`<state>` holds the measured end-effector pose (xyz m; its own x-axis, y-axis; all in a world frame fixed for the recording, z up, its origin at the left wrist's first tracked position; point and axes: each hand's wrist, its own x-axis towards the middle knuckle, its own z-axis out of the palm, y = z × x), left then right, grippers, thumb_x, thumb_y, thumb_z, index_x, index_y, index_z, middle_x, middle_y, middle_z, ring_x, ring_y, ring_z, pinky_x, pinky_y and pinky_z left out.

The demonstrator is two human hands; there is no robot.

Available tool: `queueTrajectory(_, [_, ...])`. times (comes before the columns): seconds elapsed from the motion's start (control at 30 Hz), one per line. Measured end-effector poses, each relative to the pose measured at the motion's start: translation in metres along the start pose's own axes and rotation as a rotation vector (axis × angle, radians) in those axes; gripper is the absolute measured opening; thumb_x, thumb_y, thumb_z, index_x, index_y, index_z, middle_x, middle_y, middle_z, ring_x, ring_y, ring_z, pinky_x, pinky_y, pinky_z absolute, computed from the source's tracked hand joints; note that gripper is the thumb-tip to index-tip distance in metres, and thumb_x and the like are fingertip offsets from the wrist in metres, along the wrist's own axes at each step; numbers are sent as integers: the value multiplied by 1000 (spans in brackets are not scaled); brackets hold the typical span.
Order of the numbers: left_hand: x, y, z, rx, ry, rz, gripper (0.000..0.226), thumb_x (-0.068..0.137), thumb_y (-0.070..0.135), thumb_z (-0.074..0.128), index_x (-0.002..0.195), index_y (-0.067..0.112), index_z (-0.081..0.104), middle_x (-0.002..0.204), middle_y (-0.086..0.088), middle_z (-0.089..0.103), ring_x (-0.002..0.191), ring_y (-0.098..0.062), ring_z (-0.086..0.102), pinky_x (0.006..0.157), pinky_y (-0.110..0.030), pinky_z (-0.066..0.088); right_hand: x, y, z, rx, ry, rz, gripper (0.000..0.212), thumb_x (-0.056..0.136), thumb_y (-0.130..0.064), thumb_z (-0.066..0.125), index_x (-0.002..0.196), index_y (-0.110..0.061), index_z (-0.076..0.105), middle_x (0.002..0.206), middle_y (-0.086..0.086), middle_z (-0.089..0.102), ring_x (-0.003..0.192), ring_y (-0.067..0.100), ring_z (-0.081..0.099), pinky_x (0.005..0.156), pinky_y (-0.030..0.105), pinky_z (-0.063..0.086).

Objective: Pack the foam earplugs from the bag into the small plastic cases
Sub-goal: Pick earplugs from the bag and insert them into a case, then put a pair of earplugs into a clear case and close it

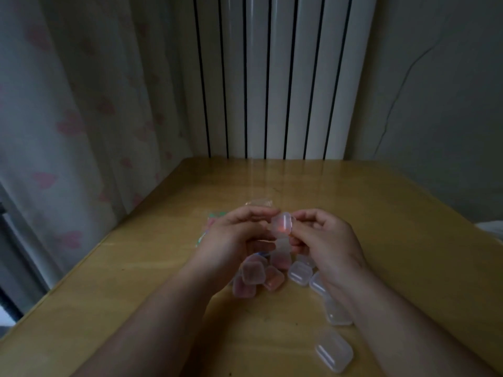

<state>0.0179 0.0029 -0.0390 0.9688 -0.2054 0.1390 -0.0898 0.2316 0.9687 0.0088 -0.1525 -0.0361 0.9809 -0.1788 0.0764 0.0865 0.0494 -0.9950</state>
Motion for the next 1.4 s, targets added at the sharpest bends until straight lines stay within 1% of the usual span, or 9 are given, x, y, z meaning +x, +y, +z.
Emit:
queueTrajectory(0.13, [0,-2,0,88,18,18,30,87,-8,60,111,9,67,106,-15,71,88,-26,67,76,-31,57,0,3,0,47,-15,-5,5,89,-14,67,91,-14,72,71,2,71,65,14,63,62,26,53])
queueTrajectory(0.27, [1,-2,-4,104,58,16,32,83,-6,67,110,10,67,108,-14,72,96,-26,71,77,-31,58,-2,2,0,87,-72,8,20,95,-27,59,91,-14,74,77,6,73,69,16,65,67,31,55])
queueTrajectory(0.47, [-1,4,-5,228,73,15,31,85,-4,65,108,17,69,106,-2,71,94,-18,70,77,-29,60,-2,-2,-1,-145,-50,-57,13,79,-20,79,89,-14,72,77,3,75,62,7,69,54,18,52])
queueTrajectory(0.63, [5,7,-12,243,268,50,26,89,-2,61,94,20,71,91,1,72,76,-13,66,63,-25,53,4,1,-7,-300,-14,-121,12,78,-20,80,84,-20,69,80,-1,72,75,14,68,67,29,56])
queueTrajectory(0.83, [9,6,-15,367,465,68,30,90,-4,53,91,22,69,94,-2,67,77,-17,63,59,-32,53,6,15,-3,-652,-39,-190,16,74,-29,81,83,-31,68,77,-9,64,74,6,61,61,13,44])
queueTrajectory(1.0, [14,3,-24,510,522,64,41,88,-10,46,89,26,66,97,1,65,82,-15,63,63,-34,56,6,20,-1,-779,-74,-196,23,74,-43,78,91,-30,70,80,-14,66,79,1,62,74,21,50])
queueTrajectory(1.2, [22,2,-36,584,550,8,37,93,-6,47,99,25,65,102,7,60,84,-13,62,66,-38,62,16,14,2,-775,-79,-273,7,86,-26,68,91,-31,70,88,-15,67,81,3,60,66,8,40])
queueTrajectory(1.33, [31,-7,-52,975,630,58,34,89,4,56,107,29,69,110,3,66,105,-22,56,88,-41,53,31,2,8,-857,-179,-260,18,93,-19,59,105,-24,71,103,-8,68,94,8,61,75,17,44])
queueTrajectory(1.4, [32,-11,-55,1172,635,33,29,91,15,58,115,28,68,114,0,67,108,-26,53,90,-37,46,43,-2,13,-895,-219,-232,22,96,-17,53,109,-23,70,112,-7,66,104,12,60,85,23,45])
